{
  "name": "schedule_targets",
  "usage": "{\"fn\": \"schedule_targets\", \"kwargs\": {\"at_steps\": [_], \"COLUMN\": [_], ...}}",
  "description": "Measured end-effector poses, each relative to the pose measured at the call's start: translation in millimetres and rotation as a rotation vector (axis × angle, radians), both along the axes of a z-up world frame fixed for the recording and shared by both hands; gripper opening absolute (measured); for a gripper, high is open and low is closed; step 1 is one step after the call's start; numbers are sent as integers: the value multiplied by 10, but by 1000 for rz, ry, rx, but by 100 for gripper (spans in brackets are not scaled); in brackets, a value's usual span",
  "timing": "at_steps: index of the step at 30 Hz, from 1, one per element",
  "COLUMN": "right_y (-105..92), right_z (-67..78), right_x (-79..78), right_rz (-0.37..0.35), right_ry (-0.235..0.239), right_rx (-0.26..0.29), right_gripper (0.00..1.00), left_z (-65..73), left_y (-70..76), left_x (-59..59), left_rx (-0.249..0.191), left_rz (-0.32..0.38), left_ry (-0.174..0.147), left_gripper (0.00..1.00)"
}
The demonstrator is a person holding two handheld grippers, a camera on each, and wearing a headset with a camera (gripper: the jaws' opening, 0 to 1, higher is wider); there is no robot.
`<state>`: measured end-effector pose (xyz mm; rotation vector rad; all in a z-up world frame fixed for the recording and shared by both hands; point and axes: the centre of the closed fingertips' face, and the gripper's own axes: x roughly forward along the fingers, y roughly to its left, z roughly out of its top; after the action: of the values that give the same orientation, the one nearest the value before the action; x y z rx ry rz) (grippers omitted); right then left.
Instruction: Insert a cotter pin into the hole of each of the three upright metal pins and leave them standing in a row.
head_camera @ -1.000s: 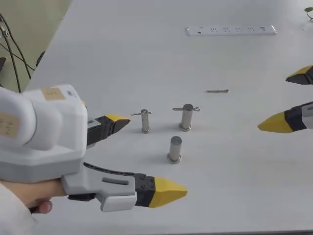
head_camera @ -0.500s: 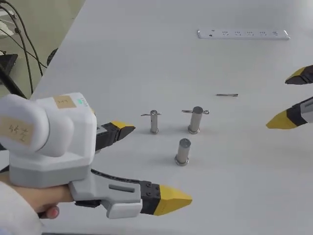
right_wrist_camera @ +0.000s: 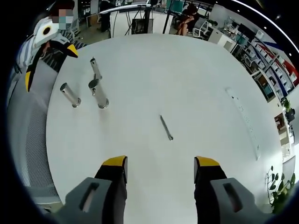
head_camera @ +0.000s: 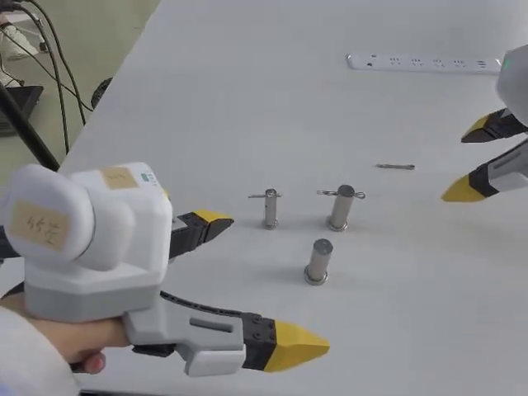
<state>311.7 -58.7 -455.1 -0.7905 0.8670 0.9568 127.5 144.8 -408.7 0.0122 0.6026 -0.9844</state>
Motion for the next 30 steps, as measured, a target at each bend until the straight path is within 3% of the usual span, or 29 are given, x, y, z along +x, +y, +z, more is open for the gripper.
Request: {"fn": "schedule_targets", "kwargs": {"at_steps": [6, 15, 20, 30], "right_y": [93, 220, 268, 344], "right_z": [-70, -106, -141, -255], "right_x": [73, 191, 233, 278], "right_rz": [61, 73, 89, 112], "right_ry": [7, 40, 61, 87], "right_rx": [-38, -29, -20, -30], "right_gripper": [51, 43, 40, 18], "left_z": [-25, -15, 42, -10], "left_y": [51, 83, 69, 101], "left_x": [4, 1, 23, 16], "left_rx": [4, -3, -39, -26], "left_rz": [14, 30, 53, 57], "left_ry": [8, 17, 16, 27], "left_gripper": [99, 99, 99, 99]}}
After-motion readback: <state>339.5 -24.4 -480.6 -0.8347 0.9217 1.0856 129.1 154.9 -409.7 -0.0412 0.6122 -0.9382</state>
